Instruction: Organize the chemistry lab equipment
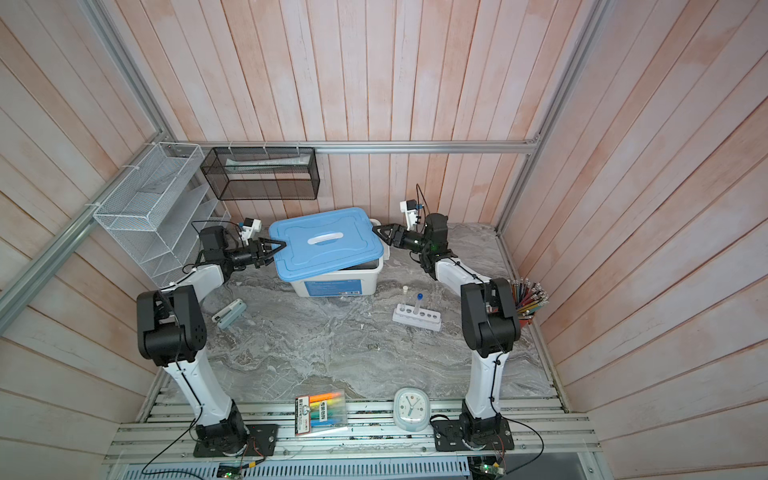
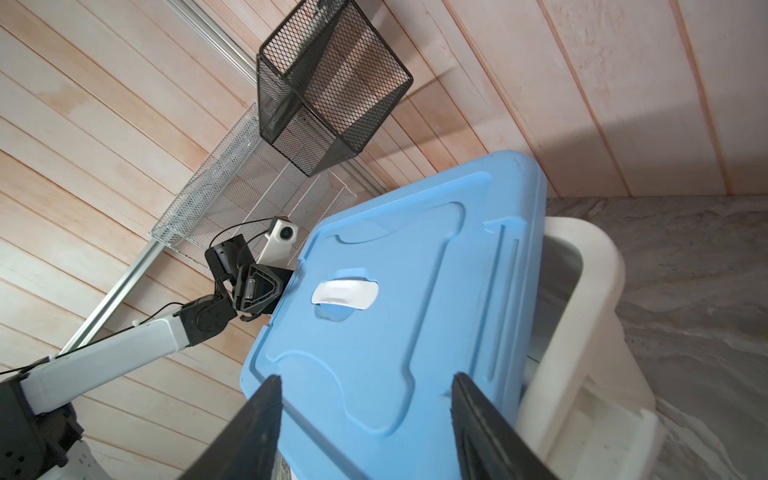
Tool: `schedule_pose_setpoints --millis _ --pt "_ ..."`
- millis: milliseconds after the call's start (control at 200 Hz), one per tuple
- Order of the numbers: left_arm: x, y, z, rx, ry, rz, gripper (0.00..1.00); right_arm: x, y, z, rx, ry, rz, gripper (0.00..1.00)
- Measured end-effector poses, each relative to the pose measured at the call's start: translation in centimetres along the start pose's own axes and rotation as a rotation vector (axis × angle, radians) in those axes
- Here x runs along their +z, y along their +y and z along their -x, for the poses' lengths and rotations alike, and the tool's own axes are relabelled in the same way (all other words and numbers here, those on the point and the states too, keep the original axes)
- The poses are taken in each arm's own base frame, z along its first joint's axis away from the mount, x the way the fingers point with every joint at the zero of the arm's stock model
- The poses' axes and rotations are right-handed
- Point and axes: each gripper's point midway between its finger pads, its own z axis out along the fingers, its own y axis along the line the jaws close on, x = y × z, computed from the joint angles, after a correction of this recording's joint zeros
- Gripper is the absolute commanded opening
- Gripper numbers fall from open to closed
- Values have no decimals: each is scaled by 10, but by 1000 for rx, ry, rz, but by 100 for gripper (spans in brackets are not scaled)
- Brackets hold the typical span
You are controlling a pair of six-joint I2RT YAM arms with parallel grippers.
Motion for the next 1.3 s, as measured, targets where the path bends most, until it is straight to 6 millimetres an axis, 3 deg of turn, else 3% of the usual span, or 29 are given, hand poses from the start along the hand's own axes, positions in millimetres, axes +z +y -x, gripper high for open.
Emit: schedule_pose_setpoints --millis 265,1296 --pt "5 4 7 41 12 64 50 5 -11 -12 -13 31 -59 65" --pt "18 11 9 174 90 344 52 4 -23 -14 -86 36 -173 64"
